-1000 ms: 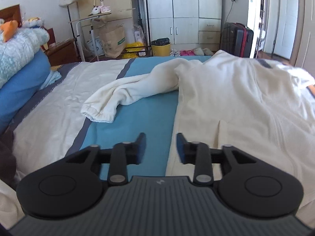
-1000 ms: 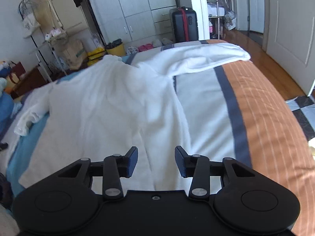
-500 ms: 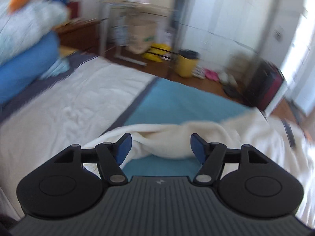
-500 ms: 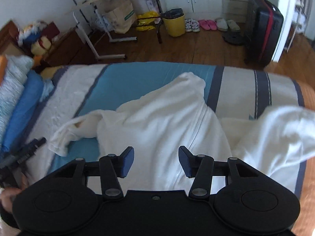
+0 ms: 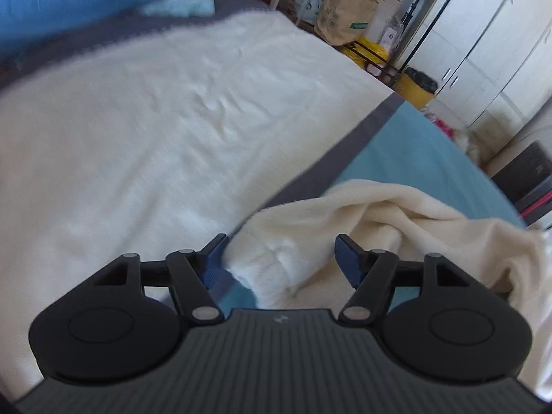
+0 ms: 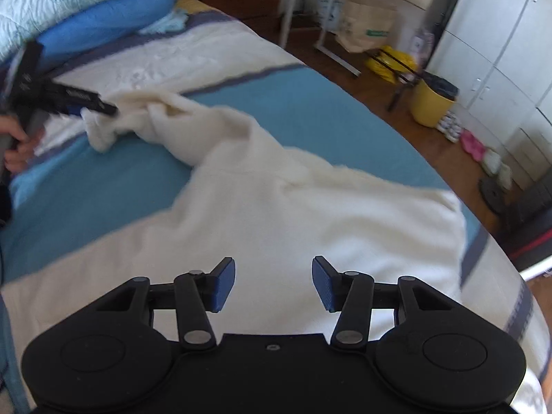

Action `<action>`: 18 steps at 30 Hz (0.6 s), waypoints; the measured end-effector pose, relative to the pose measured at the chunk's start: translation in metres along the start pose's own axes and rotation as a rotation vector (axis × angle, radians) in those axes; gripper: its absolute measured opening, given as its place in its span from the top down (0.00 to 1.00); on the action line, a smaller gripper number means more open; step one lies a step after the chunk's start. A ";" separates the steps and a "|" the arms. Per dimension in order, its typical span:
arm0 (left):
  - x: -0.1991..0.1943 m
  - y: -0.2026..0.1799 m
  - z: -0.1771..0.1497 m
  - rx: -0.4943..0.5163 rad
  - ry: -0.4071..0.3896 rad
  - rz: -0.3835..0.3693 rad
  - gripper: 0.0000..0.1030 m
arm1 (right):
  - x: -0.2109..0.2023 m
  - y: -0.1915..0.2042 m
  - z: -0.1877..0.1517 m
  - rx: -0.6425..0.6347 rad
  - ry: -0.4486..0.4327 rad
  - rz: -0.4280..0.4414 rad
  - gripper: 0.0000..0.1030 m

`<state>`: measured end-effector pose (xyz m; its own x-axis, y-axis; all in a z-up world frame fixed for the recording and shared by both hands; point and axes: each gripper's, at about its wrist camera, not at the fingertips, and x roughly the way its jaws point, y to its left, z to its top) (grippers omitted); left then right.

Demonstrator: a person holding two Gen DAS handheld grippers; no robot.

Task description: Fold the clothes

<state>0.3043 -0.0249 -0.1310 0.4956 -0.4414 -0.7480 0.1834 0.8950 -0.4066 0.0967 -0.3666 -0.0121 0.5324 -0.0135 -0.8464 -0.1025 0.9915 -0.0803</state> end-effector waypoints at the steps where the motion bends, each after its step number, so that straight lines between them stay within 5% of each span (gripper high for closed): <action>1: 0.007 0.004 -0.003 -0.035 -0.012 -0.022 0.34 | 0.003 -0.001 0.007 0.000 -0.021 0.020 0.40; 4: 0.022 -0.004 -0.012 0.049 -0.066 -0.004 0.41 | 0.028 0.000 0.021 0.002 -0.060 0.009 0.37; 5: 0.024 -0.011 -0.013 0.113 -0.088 0.027 0.50 | 0.035 -0.001 0.026 0.003 -0.085 -0.010 0.37; 6: 0.026 -0.018 -0.015 0.173 -0.109 0.055 0.73 | 0.041 -0.003 0.032 0.016 -0.109 -0.027 0.37; 7: 0.027 -0.022 -0.015 0.204 -0.119 0.066 0.78 | 0.047 -0.006 0.039 0.041 -0.121 -0.027 0.36; 14: -0.006 -0.016 -0.002 0.215 -0.301 0.107 0.84 | 0.115 -0.005 0.070 0.112 0.005 0.074 0.26; 15: -0.013 -0.012 0.002 0.199 -0.321 0.109 0.84 | 0.124 -0.001 0.070 0.105 0.031 0.076 0.30; 17: -0.024 -0.004 0.009 0.180 -0.359 0.135 0.84 | 0.124 0.016 0.060 0.044 0.004 0.037 0.85; 18: -0.030 0.002 0.012 0.175 -0.388 0.162 0.84 | 0.121 0.026 0.056 0.003 -0.018 0.008 0.84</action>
<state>0.2998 -0.0093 -0.1026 0.8052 -0.2681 -0.5290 0.2018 0.9626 -0.1808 0.2052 -0.3357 -0.0872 0.5467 -0.0033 -0.8374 -0.1046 0.9919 -0.0721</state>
